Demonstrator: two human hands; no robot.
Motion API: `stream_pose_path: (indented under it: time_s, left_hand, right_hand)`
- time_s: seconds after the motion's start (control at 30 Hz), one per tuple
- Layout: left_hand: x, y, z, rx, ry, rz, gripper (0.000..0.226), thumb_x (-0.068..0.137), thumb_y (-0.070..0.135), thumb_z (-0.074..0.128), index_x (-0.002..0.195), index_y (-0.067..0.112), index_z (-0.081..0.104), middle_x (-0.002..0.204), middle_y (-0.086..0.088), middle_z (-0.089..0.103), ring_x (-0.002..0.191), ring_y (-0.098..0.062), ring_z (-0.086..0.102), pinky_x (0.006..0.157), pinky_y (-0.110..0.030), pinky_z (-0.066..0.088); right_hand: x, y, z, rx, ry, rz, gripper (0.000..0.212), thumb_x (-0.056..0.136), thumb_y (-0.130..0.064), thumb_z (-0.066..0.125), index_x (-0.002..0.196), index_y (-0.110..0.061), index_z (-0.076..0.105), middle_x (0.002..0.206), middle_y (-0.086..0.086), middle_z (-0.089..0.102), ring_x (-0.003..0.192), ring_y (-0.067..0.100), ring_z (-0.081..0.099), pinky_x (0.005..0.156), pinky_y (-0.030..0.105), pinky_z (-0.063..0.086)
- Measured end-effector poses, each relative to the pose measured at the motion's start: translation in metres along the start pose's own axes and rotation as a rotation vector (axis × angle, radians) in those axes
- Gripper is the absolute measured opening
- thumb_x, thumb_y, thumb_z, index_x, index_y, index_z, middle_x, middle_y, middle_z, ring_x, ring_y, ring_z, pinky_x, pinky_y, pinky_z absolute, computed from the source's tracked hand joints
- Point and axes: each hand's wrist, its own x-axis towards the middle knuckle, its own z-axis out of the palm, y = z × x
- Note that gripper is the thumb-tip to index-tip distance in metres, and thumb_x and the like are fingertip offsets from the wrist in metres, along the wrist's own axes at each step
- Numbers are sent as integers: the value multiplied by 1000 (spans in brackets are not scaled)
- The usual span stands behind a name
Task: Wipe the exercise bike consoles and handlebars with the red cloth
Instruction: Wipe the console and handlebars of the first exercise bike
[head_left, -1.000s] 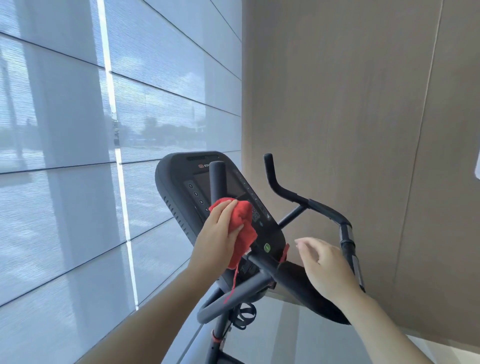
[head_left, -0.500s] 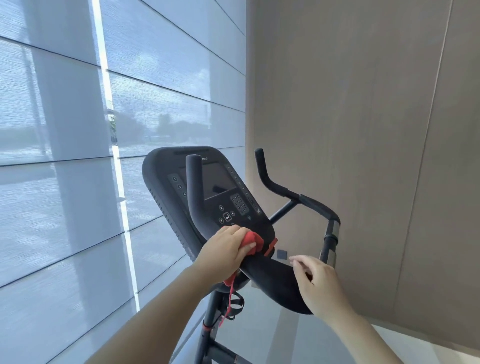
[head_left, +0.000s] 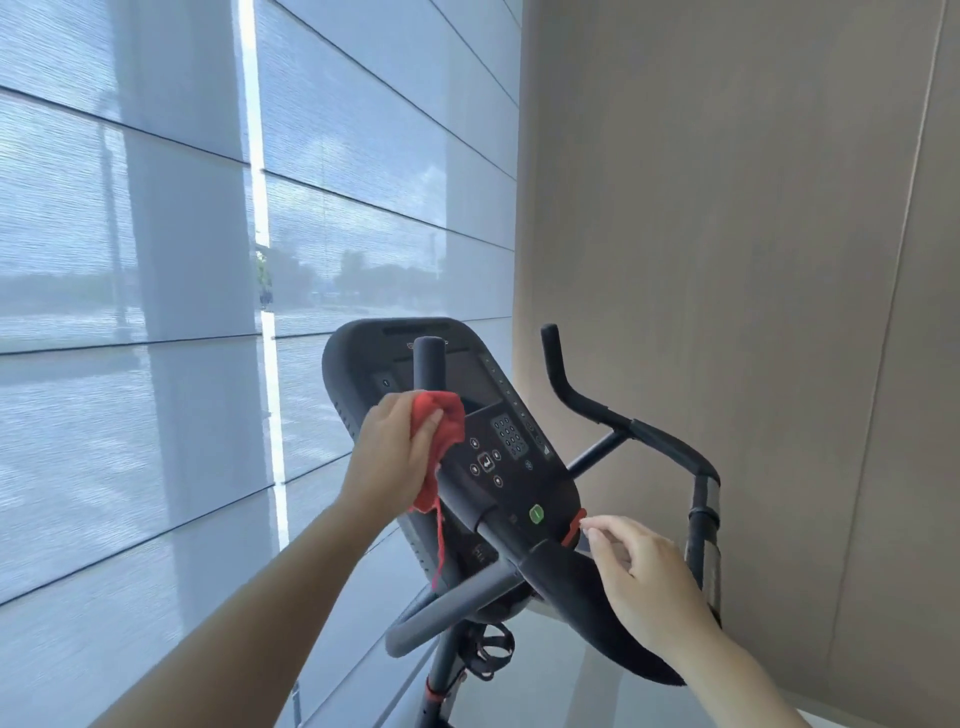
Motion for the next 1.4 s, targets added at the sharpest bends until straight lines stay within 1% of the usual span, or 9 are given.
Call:
stream_pose_path:
  time_s: [0.2, 0.33, 0.4, 0.53, 0.7, 1.0, 1.1, 1.23, 1.4]
  left_hand:
    - [45, -39, -14, -255, 169, -216, 26, 96, 32, 38, 108, 22, 59, 104, -3, 63, 103, -22, 57, 93, -44, 44]
    - [74, -50, -7, -482, 193, -211, 21, 96, 31, 38, 91, 37, 57, 92, 11, 64, 93, -3, 59, 84, -21, 43]
    - [81, -52, 0, -563, 135, -188, 21, 96, 28, 39, 90, 42, 54, 93, 15, 63, 90, 2, 58, 80, -13, 40]
    - [70, -64, 22, -676, -2, -148, 26, 95, 30, 41, 120, 35, 48, 110, 12, 60, 100, 3, 55, 88, -19, 41]
    - [65, -77, 22, -770, -93, -70, 25, 94, 24, 46, 88, 48, 43, 90, 19, 56, 80, 19, 53, 56, 2, 36]
    - [58, -111, 29, -820, -380, -108, 6, 95, 34, 43, 100, 36, 45, 90, 21, 56, 81, 8, 53, 65, -4, 36]
    - [73, -112, 29, -901, -430, -172, 28, 96, 41, 39, 119, 28, 47, 100, 11, 61, 88, -4, 58, 73, -14, 44]
    - [88, -109, 27, -942, -440, -190, 37, 96, 44, 34, 127, 25, 42, 97, 13, 57, 75, 7, 51, 49, 1, 38]
    - [62, -111, 32, -1037, -453, -139, 11, 98, 33, 37, 108, 31, 42, 80, 20, 57, 66, 14, 60, 50, 1, 37]
  right_hand:
    - [19, -25, 28, -95, 4, -17, 25, 95, -30, 42, 111, -27, 62, 103, -22, 57, 96, -6, 52, 76, -4, 30]
    - [31, -41, 48, -146, 53, 47, 25, 95, -31, 43, 110, -28, 62, 103, -22, 58, 96, -7, 52, 75, -5, 31]
    - [37, -51, 58, -185, 76, 89, 26, 96, -32, 42, 114, -28, 60, 107, -22, 58, 96, -8, 51, 75, -6, 30]
    - [45, -72, 82, -244, 132, 163, 30, 96, -36, 39, 117, -29, 58, 111, -21, 56, 100, -5, 50, 84, 5, 34]
    - [42, -86, 97, -344, 139, 277, 35, 96, -43, 34, 121, -29, 54, 119, -16, 56, 108, 1, 53, 91, 23, 48]
    - [33, -97, 111, -650, 195, 299, 54, 90, -57, 11, 109, -33, 56, 100, -19, 62, 92, 2, 59, 83, 25, 46]
    - [33, -96, 112, -667, 206, 305, 54, 90, -56, 11, 108, -32, 56, 99, -19, 63, 92, 1, 58, 79, 22, 44]
    - [32, -95, 113, -674, 214, 328, 45, 93, -53, 16, 106, -34, 55, 98, -21, 60, 91, 0, 55, 75, 20, 39]
    - [34, -99, 115, -710, 210, 329, 38, 97, -42, 21, 108, -29, 56, 100, -18, 61, 92, 4, 56, 80, 25, 41]
